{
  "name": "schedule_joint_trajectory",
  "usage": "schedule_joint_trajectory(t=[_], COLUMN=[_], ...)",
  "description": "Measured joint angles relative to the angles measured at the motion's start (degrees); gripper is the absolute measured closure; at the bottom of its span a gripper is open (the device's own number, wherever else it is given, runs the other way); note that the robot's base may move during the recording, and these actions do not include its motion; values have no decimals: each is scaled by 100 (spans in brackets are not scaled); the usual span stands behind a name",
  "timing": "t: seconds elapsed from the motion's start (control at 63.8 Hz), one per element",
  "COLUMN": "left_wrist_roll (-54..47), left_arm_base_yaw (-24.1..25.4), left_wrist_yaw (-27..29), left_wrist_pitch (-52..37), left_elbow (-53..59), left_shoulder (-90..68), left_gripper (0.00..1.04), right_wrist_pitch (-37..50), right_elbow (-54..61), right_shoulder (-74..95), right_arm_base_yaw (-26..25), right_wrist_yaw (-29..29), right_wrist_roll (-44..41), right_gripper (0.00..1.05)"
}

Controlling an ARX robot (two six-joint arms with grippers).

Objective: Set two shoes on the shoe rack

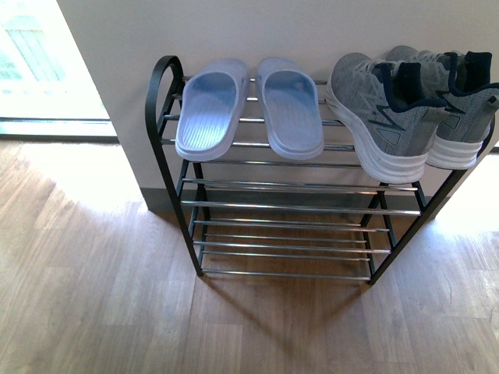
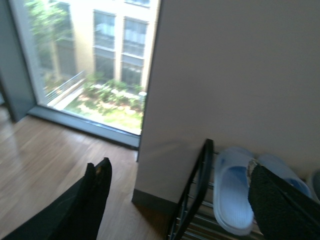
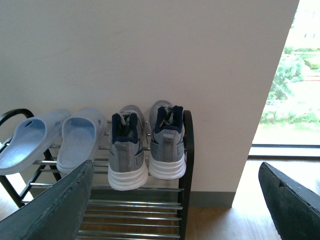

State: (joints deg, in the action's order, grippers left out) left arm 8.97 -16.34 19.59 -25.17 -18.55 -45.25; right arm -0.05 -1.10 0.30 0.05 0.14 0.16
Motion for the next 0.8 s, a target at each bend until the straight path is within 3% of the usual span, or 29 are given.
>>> schedule_joint_trajectory(t=[0.094, 0.408, 0.486, 0.518, 0.565, 0.8], left_wrist_roll=[-487, -807, -831, -837, -835, -837], left_arm_base_yaw=[238, 850, 1019, 1283, 1539, 1613], left_wrist_yaw=[-629, -1220, -1381, -1788, -1910, -1956], left_wrist_pitch=[-136, -20, 114, 201, 295, 625], left_elbow=[354, 1069, 1237, 1298, 1384, 1558], left_shoulder=[323, 1187, 1497, 1639, 1814, 2328], left_gripper=[48, 104, 104, 104, 104, 104], right_wrist_pitch=[0, 0, 0, 0, 0, 0], right_elbow=[0, 0, 0, 0, 0, 0], right_shoulder=[-2, -2, -2, -2, 0, -2], right_arm_base_yaw=[0, 0, 0, -2, 0, -2], right_wrist_yaw=[-2, -2, -2, -2, -2, -9], right_wrist_roll=[0, 0, 0, 0, 0, 0], right_gripper=[9, 9, 9, 9, 9, 9])
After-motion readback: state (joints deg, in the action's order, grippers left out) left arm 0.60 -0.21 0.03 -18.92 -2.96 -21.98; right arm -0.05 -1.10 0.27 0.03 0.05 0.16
